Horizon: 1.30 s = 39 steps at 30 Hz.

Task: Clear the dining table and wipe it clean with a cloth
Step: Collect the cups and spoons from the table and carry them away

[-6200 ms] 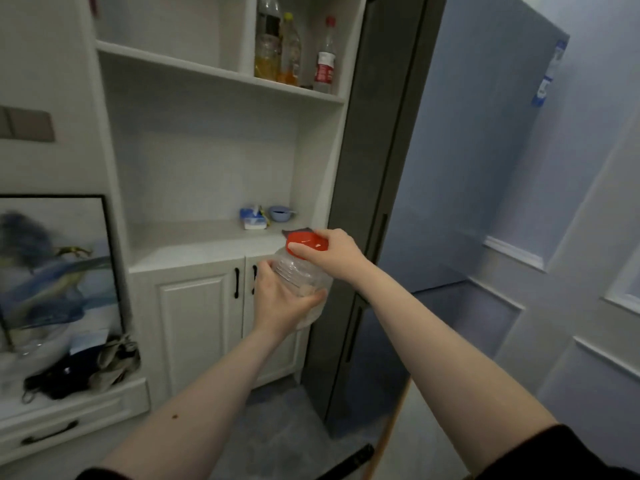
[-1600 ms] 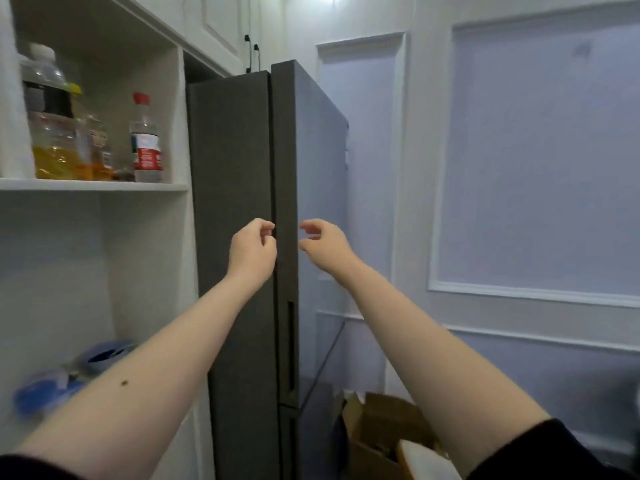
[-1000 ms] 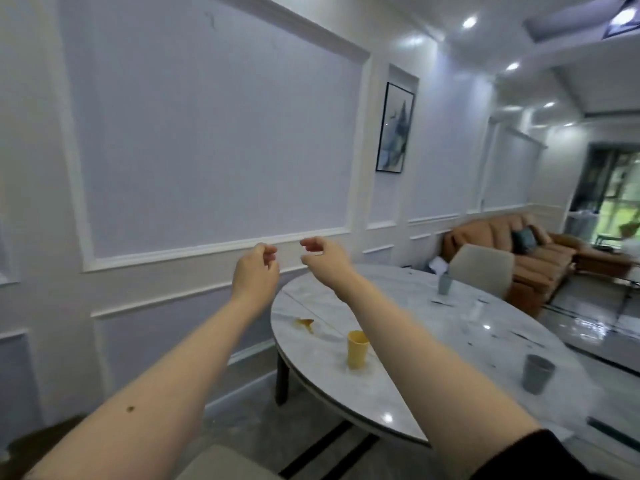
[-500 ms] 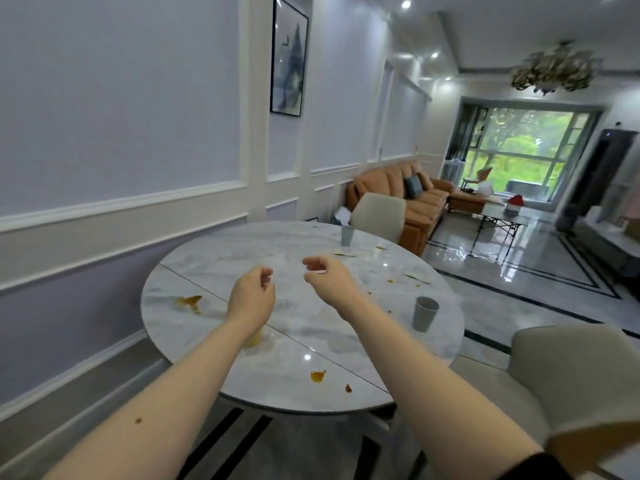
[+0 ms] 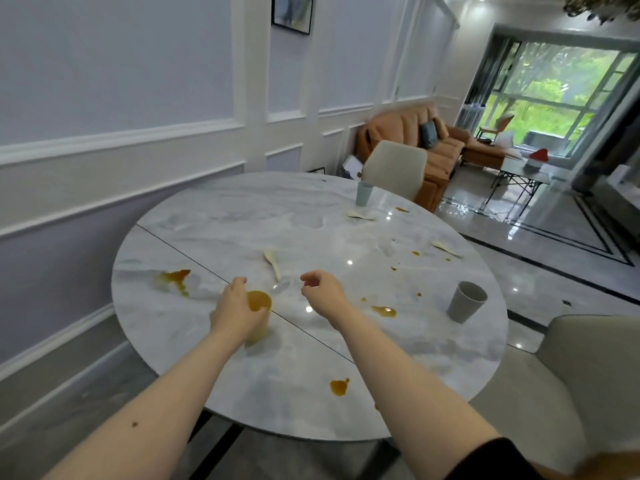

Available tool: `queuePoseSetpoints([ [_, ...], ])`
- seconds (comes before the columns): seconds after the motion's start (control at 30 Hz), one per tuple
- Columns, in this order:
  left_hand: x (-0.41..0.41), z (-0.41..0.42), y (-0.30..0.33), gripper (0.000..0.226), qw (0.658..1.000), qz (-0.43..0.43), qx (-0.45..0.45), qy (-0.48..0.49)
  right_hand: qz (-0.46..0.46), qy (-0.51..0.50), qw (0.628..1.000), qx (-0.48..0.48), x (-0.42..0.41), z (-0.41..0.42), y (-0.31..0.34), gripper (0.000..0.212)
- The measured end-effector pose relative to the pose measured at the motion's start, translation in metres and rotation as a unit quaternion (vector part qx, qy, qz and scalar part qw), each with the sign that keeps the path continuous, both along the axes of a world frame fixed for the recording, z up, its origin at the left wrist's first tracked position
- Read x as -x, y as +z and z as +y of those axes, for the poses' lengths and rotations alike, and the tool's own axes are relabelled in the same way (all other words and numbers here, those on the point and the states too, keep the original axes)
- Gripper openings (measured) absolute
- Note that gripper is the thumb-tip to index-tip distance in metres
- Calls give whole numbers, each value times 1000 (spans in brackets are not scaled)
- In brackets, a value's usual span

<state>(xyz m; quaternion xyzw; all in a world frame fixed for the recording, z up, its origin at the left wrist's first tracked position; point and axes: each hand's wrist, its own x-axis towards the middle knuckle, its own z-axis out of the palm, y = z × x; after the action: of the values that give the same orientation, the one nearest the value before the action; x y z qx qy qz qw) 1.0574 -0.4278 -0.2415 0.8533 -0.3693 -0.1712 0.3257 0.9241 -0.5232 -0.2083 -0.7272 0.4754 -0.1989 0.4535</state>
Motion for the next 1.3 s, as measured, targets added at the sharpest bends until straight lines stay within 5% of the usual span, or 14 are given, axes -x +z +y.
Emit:
queuePoseSetpoints([
  [0.43,-47,-53,-76,118,998,56,-38,5,67,35,997,-33,-78,-76,-77,33],
  [0.67,-75,-95,-98,94,997,68,1,38,116,63,991,-17,-119,-129,-107,32],
  [1.3,-122,-155,-122,90,994,-3,74,83,309,77,936,153,-200,-197,-187,28],
])
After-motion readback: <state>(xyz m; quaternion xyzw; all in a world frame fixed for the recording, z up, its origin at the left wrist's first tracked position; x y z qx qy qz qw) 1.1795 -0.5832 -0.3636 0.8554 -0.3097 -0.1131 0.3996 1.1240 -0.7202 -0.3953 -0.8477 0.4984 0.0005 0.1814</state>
